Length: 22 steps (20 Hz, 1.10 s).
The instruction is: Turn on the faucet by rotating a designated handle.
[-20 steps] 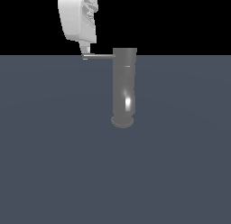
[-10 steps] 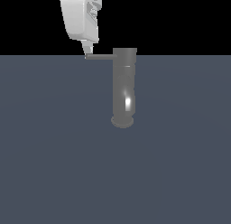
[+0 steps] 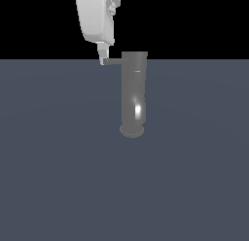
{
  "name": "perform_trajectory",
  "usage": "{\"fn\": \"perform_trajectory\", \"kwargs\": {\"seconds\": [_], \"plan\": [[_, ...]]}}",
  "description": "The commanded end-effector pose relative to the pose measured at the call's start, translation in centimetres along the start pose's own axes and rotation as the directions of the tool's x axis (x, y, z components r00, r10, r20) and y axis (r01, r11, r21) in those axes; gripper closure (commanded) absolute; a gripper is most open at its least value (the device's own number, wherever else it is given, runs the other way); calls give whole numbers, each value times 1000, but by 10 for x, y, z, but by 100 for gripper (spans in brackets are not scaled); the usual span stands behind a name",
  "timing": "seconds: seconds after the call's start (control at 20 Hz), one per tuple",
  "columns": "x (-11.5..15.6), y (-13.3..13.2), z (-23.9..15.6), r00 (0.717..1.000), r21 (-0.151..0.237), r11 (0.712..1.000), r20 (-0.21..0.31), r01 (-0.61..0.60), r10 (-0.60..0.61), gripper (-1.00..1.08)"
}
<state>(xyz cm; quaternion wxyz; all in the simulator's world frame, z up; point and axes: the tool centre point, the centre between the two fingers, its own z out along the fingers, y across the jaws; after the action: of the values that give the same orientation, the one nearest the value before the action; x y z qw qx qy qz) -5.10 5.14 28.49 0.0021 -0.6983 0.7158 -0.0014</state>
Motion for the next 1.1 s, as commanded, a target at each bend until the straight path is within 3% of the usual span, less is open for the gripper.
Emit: {"fn": "perform_trajectory", "kwargs": {"seconds": [0.0,0.4,0.5,1.05], "plan": [[13,8,0,1000,-4,1000,-1,-10,10,108],[35,29,0,1000,-4,1000,-1,-10,10,108],[28,26,0,1000,-2,1000,-2,-1,1,108],[97,24,0,1000,-4,1000,-1,-6,6,108]]}}
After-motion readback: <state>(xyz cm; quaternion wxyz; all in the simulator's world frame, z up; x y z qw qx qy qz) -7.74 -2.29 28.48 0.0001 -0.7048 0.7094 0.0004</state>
